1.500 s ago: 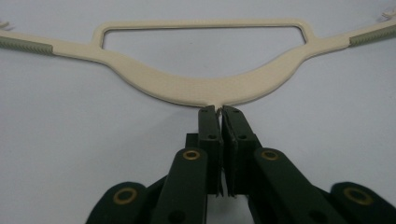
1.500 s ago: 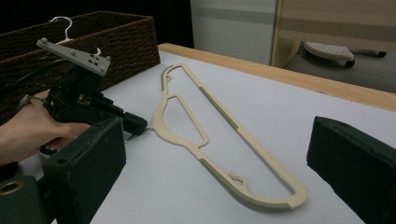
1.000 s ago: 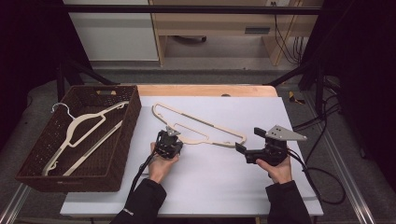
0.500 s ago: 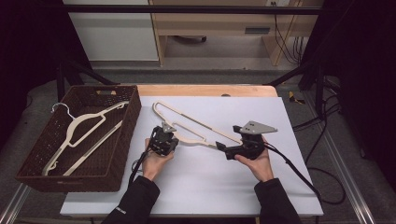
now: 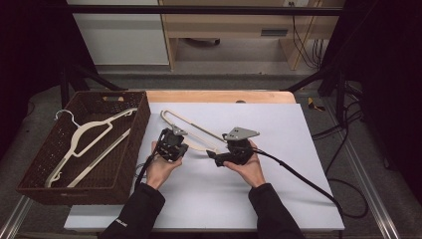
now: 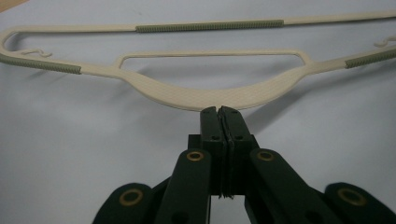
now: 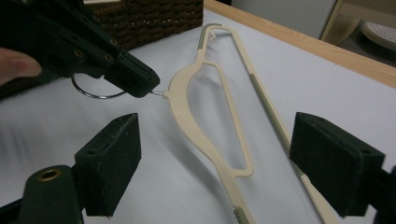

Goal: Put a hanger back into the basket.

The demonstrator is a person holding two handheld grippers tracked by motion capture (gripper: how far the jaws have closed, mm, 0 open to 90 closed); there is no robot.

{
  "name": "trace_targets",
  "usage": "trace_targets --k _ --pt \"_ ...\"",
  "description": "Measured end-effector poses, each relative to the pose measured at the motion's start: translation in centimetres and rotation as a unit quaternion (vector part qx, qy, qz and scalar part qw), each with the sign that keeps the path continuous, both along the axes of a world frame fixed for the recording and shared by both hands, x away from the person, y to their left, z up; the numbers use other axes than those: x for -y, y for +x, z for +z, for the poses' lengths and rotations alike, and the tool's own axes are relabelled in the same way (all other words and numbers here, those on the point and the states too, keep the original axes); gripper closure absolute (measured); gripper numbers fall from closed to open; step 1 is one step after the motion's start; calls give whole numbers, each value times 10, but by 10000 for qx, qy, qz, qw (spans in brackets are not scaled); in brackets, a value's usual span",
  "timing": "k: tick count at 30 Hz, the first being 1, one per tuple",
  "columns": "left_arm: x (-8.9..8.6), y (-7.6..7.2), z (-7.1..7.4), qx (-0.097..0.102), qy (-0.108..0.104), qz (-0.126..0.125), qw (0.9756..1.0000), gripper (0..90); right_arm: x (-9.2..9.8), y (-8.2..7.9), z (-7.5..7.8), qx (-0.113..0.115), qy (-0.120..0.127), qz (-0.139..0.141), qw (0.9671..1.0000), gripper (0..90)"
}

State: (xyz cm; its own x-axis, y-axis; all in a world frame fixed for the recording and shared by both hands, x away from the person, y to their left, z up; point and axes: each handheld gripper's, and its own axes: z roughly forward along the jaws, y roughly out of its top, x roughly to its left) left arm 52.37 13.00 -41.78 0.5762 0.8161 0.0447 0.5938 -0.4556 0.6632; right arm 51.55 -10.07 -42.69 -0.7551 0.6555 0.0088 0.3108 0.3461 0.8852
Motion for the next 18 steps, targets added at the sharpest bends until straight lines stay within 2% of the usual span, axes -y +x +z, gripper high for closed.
trace_targets --k 3,9,13,15,16,18 --pt "0 -1 3 13 33 -37 10000 891 -11 3 -6 24 -204 40 9998 198" --pt "1 -3 9 14 42 -60 10000 891 -30 10 -17 50 -331 138 9993 263" --pt "2 -4 13 -23 74 -95 9999 891 -40 11 -26 -8 -636 270 9976 327" --pt "2 -4 14 -15 79 -99 9999 891 -44 12 -30 68 -776 352 9963 365" --pt "2 -4 15 -25 140 -141 9998 891 -44 12 -30 68 -776 352 9963 365" --pt "4 -4 17 -46 128 -139 9998 890 -45 12 -32 111 -747 403 9963 442"
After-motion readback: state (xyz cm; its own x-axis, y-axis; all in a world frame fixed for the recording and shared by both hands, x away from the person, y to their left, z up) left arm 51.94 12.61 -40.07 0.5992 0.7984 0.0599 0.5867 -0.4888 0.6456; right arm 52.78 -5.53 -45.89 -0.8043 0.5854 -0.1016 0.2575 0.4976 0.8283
